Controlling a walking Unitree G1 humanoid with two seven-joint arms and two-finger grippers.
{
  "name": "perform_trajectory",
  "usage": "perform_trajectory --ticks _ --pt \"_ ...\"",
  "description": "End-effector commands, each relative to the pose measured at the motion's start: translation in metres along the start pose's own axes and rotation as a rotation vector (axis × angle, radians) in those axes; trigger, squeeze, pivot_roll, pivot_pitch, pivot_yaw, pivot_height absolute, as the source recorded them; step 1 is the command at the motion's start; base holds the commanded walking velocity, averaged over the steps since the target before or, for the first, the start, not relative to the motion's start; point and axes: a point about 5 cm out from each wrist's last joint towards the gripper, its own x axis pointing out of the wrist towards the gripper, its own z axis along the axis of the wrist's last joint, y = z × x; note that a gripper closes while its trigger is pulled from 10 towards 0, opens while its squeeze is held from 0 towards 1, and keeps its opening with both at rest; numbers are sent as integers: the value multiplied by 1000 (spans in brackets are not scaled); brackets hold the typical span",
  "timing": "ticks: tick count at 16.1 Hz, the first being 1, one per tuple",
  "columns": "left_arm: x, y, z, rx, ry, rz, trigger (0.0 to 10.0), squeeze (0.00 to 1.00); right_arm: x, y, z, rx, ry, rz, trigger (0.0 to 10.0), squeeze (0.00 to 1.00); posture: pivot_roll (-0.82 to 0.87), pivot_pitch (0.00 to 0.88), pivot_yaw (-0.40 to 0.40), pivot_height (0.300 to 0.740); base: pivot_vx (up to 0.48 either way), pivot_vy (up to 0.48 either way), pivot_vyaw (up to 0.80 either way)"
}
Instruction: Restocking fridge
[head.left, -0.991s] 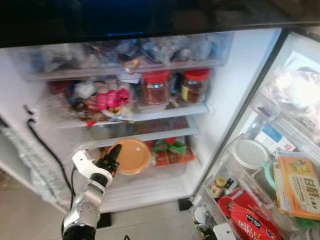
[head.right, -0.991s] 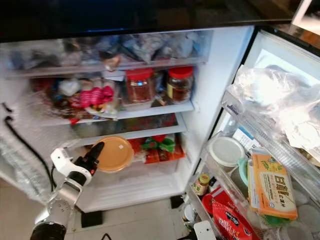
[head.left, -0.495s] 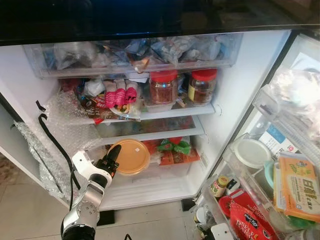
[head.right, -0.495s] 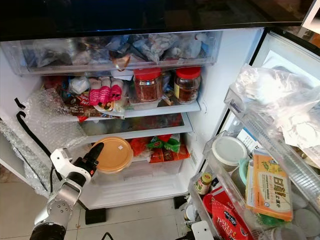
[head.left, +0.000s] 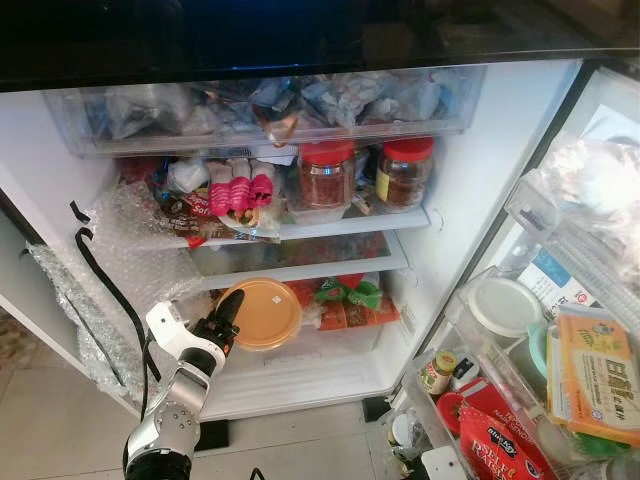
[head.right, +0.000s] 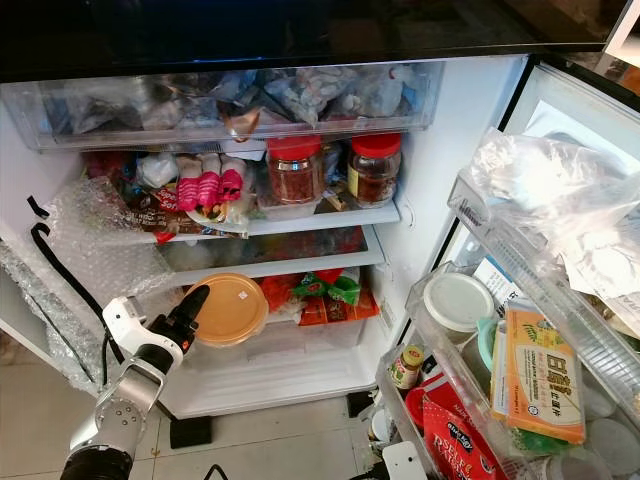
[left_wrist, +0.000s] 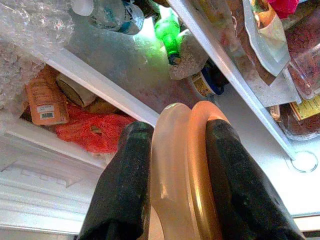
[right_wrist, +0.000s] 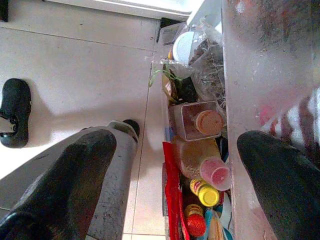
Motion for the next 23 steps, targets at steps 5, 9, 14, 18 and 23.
perform_trajectory --ticks 5,9,14,18,23 --pt "3 -4 -1 4 10 -20 10000 0 -1 -2 -3 36 -3 -4 10000 0 -131 63 -21 740 0 0 0" --pt "4 -7 0 -12 8 -40 10000 0 0 -1 0 52 -18 -1 10000 0 -130 65 -21 740 0 0 0" --pt "5 -8 -1 -14 12 -43 10000 0 0 -1 1 46 -23 -4 10000 0 -130 67 -20 740 0 0 0" --pt "5 -8 -1 -16 12 -44 10000 0 0 -1 2 41 -21 -8 10000 0 -130 67 -20 740 0 0 0" --pt "5 -9 -1 -16 11 -45 10000 0 0 -1 3 35 -22 -9 10000 0 -131 69 -21 740 0 0 0"
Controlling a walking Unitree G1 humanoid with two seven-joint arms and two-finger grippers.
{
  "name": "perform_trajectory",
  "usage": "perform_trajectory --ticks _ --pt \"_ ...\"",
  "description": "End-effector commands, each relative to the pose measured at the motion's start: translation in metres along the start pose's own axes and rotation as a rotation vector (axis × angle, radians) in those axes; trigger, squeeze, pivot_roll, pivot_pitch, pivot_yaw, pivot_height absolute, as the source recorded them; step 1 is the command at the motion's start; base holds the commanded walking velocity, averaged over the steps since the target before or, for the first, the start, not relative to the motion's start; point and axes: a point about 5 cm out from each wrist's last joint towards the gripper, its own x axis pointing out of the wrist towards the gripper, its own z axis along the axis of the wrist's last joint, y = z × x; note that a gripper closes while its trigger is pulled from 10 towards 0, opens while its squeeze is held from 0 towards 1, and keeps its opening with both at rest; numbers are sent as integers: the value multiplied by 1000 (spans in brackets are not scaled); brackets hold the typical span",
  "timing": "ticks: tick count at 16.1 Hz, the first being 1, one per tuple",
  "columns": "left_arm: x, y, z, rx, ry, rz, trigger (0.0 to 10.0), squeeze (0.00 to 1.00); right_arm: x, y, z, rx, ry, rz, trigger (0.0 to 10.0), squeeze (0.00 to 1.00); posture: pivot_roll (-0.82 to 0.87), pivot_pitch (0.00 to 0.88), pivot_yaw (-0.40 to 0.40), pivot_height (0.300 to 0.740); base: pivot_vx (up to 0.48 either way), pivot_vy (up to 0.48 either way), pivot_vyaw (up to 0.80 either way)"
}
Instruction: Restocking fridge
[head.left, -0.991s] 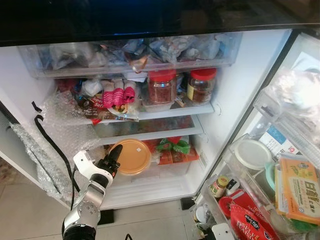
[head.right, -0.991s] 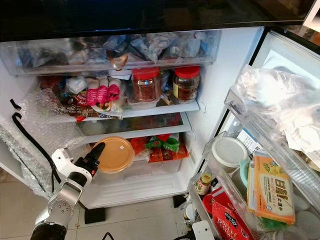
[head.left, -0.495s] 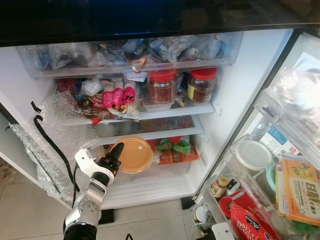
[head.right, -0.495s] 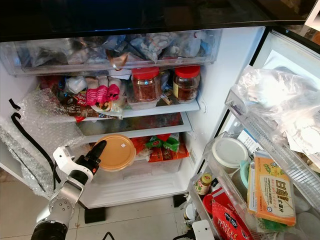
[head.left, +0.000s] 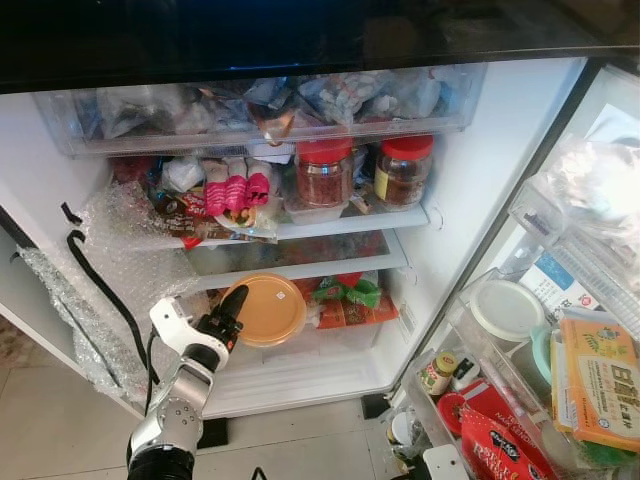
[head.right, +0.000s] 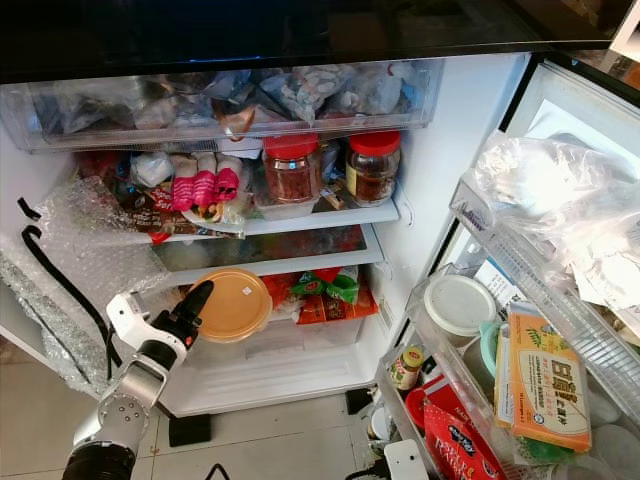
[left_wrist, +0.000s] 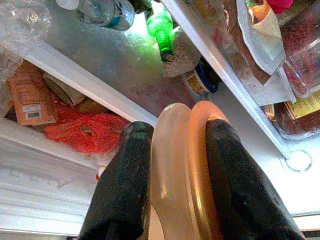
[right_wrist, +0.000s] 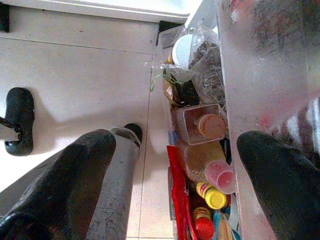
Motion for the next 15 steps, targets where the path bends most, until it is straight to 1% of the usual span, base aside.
perform_trajectory --ticks 1,4,5,7,8,10,12,15 --pt "2 -3 -1 -8 12 -15 10000 0 0 -2 1 -3 0 -10 10000 0 -131 69 -21 731 0 0 0" --pt "2 -3 -2 -9 13 -14 10000 0 1 -1 2 -1 0 -9 10000 0 -132 68 -21 707 0 0 0" --pt "2 -3 -2 -8 13 -14 10000 0 0 -1 2 -1 0 -7 10000 0 -132 68 -21 687 0 0 0" --pt "2 -3 -2 -8 13 -13 10000 0 0 -1 0 -4 3 -5 10000 0 -131 68 -21 669 0 0 0" --pt "2 -3 -2 -8 13 -12 10000 0 0 -1 -1 -4 5 -3 10000 0 -131 67 -22 649 0 0 0" --pt "2 -3 -2 -8 13 -12 10000 0 0 -1 -2 -5 6 0 10000 0 -130 65 -22 629 0 0 0" --pt "2 -3 -2 -6 12 -12 10000 0 0 -1 -2 -19 7 4 10000 0 -130 65 -21 624 0 0 0" --pt "3 -3 -1 -6 10 -15 10000 0 -1 -2 -3 -14 6 5 10000 0 -130 63 -21 624 0 0 0"
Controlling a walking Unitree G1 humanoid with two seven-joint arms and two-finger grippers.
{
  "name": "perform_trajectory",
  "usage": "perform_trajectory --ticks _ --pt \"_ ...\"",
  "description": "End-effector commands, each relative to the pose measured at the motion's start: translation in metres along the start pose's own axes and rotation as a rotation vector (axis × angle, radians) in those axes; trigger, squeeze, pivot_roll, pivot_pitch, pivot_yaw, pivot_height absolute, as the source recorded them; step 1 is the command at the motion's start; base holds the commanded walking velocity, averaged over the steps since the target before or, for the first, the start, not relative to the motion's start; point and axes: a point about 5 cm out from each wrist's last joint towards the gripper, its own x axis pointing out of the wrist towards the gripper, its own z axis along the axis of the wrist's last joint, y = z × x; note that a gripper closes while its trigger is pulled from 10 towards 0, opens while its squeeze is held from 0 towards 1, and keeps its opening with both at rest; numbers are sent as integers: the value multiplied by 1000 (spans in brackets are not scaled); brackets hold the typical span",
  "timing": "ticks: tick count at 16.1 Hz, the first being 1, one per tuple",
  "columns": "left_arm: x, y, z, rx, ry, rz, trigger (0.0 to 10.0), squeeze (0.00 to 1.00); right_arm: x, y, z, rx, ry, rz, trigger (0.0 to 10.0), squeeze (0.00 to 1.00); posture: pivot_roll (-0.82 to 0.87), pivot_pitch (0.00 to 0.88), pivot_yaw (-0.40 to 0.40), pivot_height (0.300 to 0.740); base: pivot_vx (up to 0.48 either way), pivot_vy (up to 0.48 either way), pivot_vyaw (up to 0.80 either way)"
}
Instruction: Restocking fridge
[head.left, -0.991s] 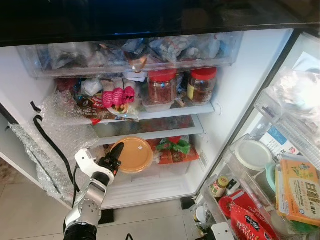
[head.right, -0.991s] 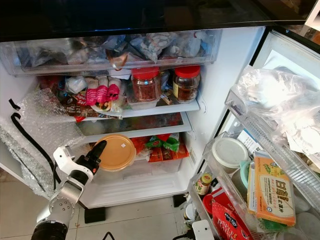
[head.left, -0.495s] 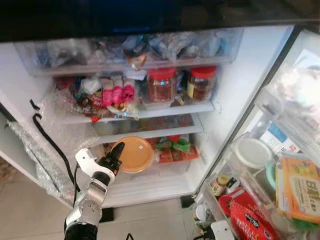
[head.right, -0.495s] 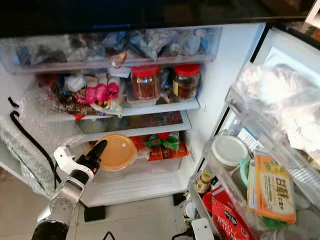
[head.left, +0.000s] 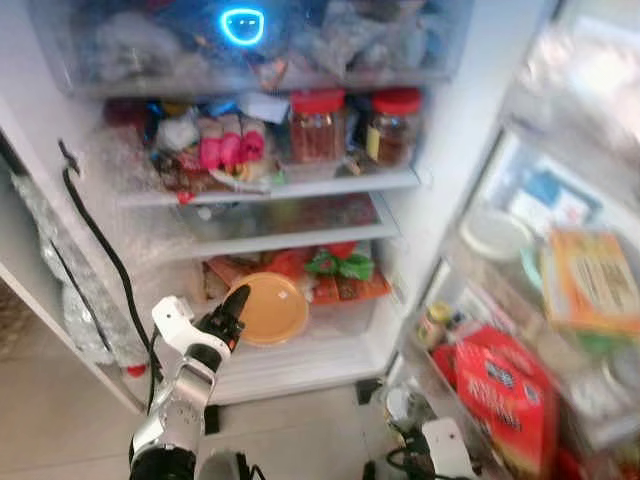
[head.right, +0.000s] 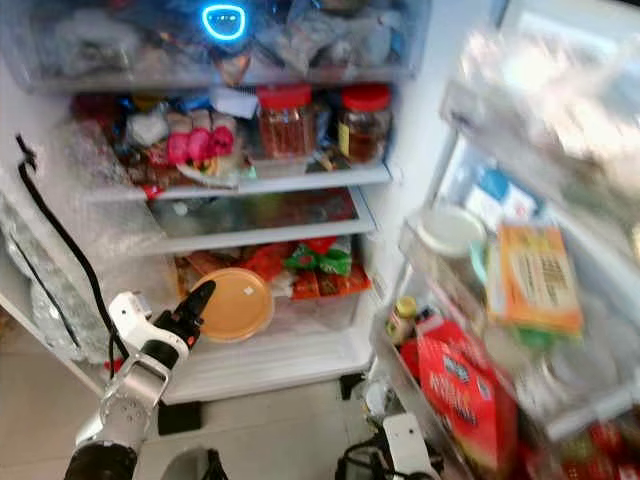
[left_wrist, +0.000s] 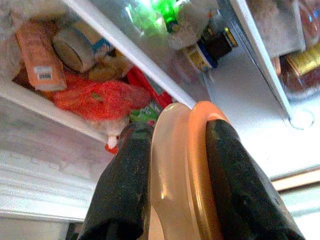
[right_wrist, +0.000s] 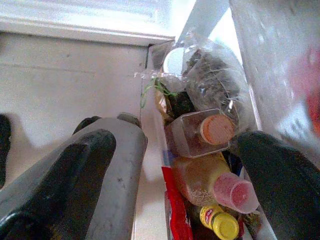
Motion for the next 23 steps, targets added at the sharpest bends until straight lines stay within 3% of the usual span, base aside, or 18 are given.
perform_trajectory --ticks 1,13,19,23 --pt "2 -3 0 0 8 -15 10000 0 -8 4 -32 -3 120 15 10000 0 -130 63 -21 624 0 0 0" --pt "8 -13 8 -45 -32 -62 10000 0 -8 4 -31 -2 123 14 10000 0 -129 61 -22 624 0 0 0" --pt "20 -22 18 -56 -71 -82 10000 0 -8 5 -31 -1 123 12 10000 0 -132 69 -21 624 0 0 0" --pt "19 -19 17 -50 -66 -71 10000 0 -8 5 -31 0 123 11 10000 0 -131 73 -20 624 0 0 0"
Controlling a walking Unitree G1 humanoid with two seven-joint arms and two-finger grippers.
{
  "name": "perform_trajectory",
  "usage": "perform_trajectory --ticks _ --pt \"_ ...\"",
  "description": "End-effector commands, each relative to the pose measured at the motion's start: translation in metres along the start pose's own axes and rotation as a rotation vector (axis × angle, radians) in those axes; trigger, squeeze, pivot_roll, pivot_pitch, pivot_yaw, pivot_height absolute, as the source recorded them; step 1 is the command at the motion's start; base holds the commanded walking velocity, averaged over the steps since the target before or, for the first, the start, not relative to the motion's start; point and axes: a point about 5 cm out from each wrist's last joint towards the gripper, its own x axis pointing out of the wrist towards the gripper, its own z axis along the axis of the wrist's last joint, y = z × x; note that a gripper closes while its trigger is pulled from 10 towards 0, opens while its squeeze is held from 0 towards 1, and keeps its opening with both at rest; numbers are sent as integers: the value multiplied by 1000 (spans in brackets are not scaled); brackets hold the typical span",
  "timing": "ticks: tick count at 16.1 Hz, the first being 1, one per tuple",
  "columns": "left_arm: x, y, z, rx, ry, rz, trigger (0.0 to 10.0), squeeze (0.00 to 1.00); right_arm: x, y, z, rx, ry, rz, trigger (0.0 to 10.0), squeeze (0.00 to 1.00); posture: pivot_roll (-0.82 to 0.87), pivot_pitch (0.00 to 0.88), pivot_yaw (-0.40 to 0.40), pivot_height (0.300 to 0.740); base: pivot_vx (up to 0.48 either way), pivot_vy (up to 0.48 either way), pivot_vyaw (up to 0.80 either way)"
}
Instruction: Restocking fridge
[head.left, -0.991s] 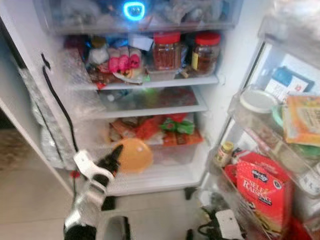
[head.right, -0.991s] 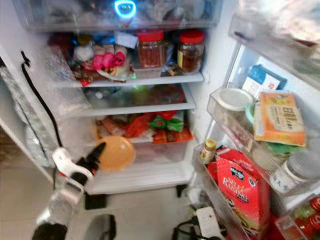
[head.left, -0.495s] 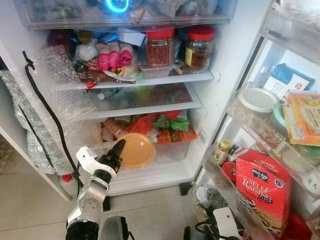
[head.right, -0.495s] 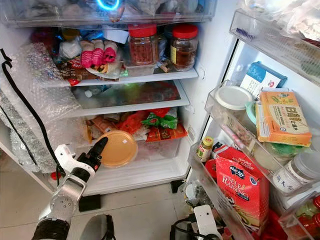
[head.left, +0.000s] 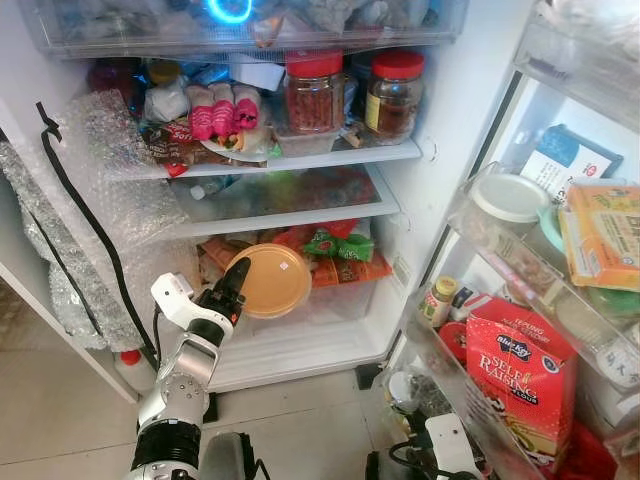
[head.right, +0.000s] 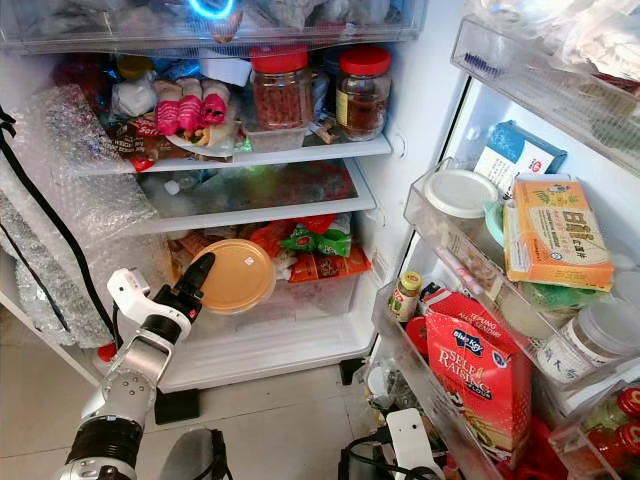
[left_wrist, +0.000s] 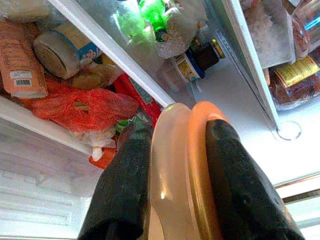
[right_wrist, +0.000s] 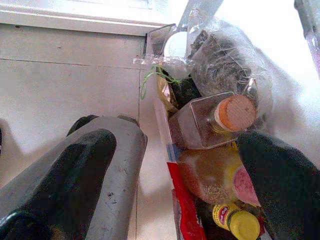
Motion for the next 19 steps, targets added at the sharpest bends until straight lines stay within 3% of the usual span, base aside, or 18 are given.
perform_trajectory --ticks 1,6,19 --pt "-1 3 -2 1 9 11 10000 0 -8 8 -34 -8 135 28 10000 0 -130 73 -20 624 0 0 0" --pt "0 3 -2 8 13 11 10000 0 -8 9 -32 -8 132 30 10000 0 -128 72 -20 624 0 0 0" --pt "1 4 -3 13 15 12 10000 0 -8 10 -33 -16 136 35 10000 0 -124 65 -20 624 277 0 0"
